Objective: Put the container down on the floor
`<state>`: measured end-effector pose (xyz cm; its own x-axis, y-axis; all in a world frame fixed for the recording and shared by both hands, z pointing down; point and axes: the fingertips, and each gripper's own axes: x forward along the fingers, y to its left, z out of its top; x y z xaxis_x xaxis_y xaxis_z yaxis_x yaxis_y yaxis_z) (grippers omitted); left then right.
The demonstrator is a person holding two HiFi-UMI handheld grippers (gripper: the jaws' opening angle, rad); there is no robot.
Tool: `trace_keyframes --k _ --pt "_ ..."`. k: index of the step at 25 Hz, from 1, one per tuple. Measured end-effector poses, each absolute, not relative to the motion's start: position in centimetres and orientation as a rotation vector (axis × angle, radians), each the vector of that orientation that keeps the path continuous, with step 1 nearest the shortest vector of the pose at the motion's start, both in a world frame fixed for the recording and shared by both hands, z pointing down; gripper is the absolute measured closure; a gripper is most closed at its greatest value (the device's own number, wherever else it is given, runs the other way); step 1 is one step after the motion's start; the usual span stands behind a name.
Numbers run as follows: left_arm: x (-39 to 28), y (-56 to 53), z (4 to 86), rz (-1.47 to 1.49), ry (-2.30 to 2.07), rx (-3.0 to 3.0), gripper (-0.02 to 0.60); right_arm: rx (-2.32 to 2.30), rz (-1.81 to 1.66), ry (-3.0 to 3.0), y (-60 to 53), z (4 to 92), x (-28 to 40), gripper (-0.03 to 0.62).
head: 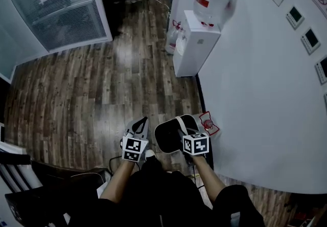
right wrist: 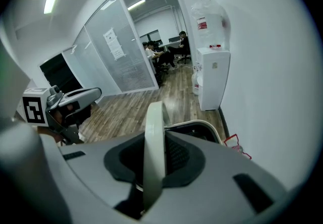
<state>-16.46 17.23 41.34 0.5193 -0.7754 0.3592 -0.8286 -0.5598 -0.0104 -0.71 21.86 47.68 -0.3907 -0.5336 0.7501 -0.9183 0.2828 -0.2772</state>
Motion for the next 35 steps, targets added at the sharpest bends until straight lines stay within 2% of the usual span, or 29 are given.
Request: trace_keyframes --k 14,35 --pt "-19.3 12.4 42.1 0.485 -1.351 2.595 0.566 1.332 0.964 -2.038 15.5 47.2 -3.6 0.528" --pt "-18.2 -1.2 43.8 0.548 -1.311 2.601 0.566 1.404 1.114 -1.986 3.5 50.6 -1.3 0.526"
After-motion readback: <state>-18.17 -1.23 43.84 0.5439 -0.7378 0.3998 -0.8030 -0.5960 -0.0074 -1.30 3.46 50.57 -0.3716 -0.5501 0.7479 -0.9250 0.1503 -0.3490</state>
